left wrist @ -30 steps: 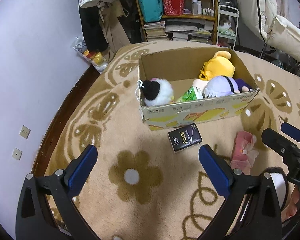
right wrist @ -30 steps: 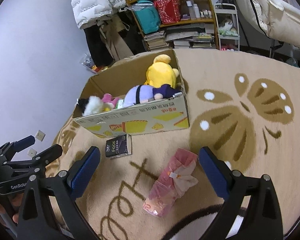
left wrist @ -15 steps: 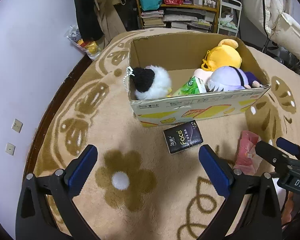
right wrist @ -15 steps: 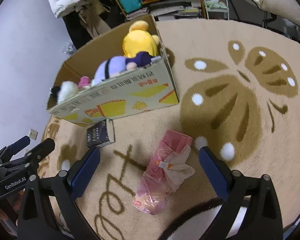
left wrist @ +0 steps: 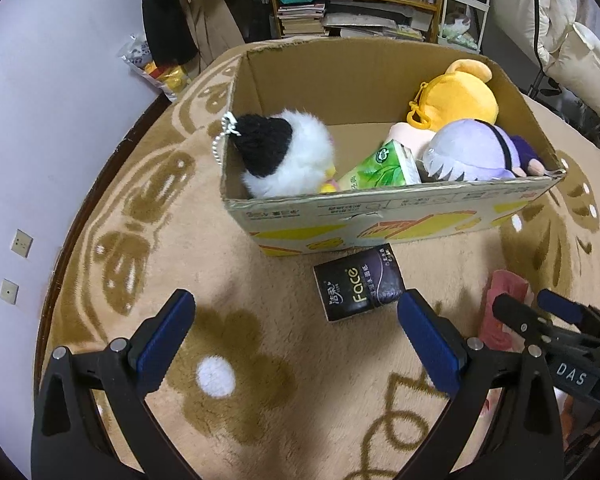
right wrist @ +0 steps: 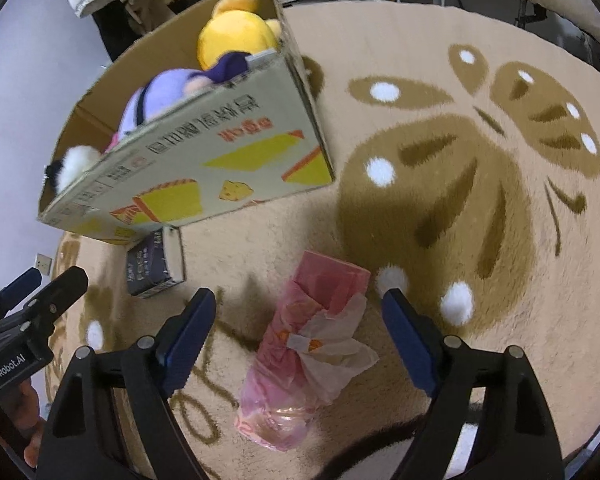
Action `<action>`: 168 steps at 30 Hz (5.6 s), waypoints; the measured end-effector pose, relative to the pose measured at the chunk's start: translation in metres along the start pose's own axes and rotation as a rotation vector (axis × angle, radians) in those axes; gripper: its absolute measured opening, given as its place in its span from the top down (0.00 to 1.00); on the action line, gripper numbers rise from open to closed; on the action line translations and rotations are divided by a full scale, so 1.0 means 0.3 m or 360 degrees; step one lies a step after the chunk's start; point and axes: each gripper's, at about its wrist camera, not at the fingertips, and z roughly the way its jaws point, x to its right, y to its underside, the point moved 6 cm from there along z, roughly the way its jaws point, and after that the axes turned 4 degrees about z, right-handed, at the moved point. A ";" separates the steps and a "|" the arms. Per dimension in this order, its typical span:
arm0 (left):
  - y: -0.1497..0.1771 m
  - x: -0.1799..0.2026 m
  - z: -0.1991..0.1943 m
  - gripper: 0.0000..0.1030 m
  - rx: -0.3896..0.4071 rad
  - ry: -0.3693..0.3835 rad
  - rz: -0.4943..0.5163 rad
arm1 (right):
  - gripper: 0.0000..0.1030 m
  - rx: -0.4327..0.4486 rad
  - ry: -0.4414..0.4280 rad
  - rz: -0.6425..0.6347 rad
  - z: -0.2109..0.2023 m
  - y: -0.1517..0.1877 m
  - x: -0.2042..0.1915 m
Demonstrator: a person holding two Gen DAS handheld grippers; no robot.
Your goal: Organize soft objects
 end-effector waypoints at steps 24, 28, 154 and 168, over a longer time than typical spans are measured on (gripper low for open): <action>-0.009 0.078 0.195 0.03 -0.0126 0.0121 -0.0021 | 0.54 -0.0056 -0.0047 -0.0084 0.127 -0.030 -0.069; -0.010 0.096 0.218 0.03 -0.0147 0.0140 -0.0028 | 0.55 -0.0036 -0.0050 -0.0087 0.119 -0.034 -0.083; -0.219 -0.144 -0.379 0.02 0.0553 -0.0243 -0.0131 | 0.00 0.0754 -0.0450 -0.0354 -0.468 -0.287 -0.260; -0.034 -0.237 -0.663 0.01 0.0767 -0.0318 -0.0218 | 0.00 0.0934 -0.0451 -0.0465 -0.663 -0.154 -0.264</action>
